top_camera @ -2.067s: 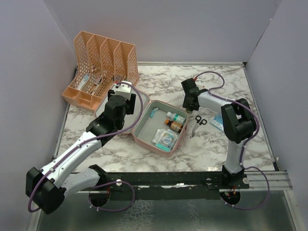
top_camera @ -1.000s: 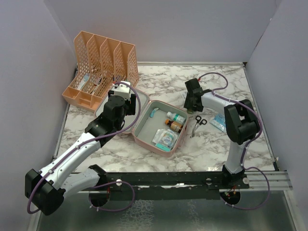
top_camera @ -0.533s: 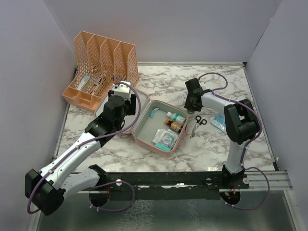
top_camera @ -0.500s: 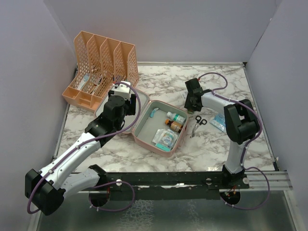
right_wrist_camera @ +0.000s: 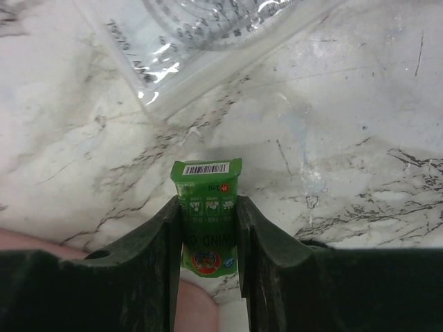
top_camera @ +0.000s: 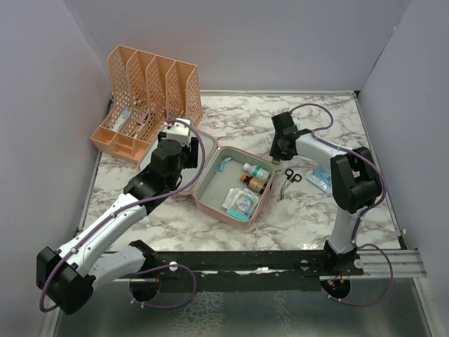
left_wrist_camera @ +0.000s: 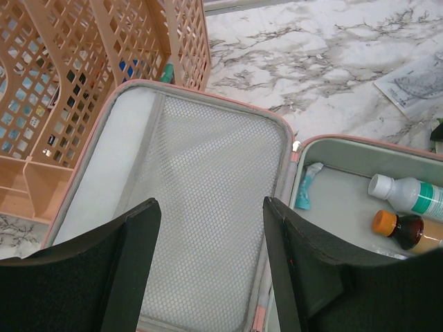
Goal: Organize the medicine kit
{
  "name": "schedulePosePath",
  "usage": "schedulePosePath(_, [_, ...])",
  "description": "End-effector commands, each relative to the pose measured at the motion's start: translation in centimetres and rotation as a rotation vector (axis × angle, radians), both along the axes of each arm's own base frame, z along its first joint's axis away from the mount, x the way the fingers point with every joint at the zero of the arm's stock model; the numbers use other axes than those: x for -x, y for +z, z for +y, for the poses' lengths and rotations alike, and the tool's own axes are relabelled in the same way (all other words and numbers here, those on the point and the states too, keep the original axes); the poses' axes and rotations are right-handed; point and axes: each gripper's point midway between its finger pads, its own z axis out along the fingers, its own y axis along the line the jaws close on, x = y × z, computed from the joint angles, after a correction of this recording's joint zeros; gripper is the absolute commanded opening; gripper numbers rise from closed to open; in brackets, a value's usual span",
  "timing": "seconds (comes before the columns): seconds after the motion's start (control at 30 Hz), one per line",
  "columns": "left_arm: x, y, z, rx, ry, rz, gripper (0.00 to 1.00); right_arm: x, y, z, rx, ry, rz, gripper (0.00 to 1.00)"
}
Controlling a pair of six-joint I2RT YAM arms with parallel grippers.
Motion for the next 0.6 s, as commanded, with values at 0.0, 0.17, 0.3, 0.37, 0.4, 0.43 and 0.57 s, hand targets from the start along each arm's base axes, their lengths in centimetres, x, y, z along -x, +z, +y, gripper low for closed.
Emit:
schedulePosePath(0.0, [0.3,1.2,-0.1,0.042,-0.011,-0.024,0.64,-0.5,5.9,1.8,-0.123,0.065,-0.109,0.31])
schedulePosePath(0.17, [0.5,1.5,-0.1,0.050,-0.014,-0.029,0.64,0.0,9.6,2.6,-0.196,0.083,-0.162,0.31])
schedulePosePath(0.3, [0.6,1.7,0.0,0.053,-0.015,-0.032,0.64,0.4,12.4,3.4,-0.258,0.094,-0.212,0.31])
schedulePosePath(0.37, [0.6,1.9,0.0,0.056,-0.017,-0.037,0.64,0.7,13.5,3.9,-0.278,0.099,-0.232,0.31])
schedulePosePath(0.4, [0.6,1.9,0.0,0.058,-0.016,-0.037,0.64,1.0,14.0,4.3,-0.289,0.102,-0.241,0.31])
schedulePosePath(0.43, [0.7,1.9,0.1,0.060,-0.015,-0.039,0.64,1.3,14.4,4.9,-0.300,0.105,-0.246,0.31])
schedulePosePath(0.57, [0.8,2.1,0.1,0.068,-0.015,-0.043,0.64,3.0,15.2,8.0,-0.351,0.123,-0.251,0.31])
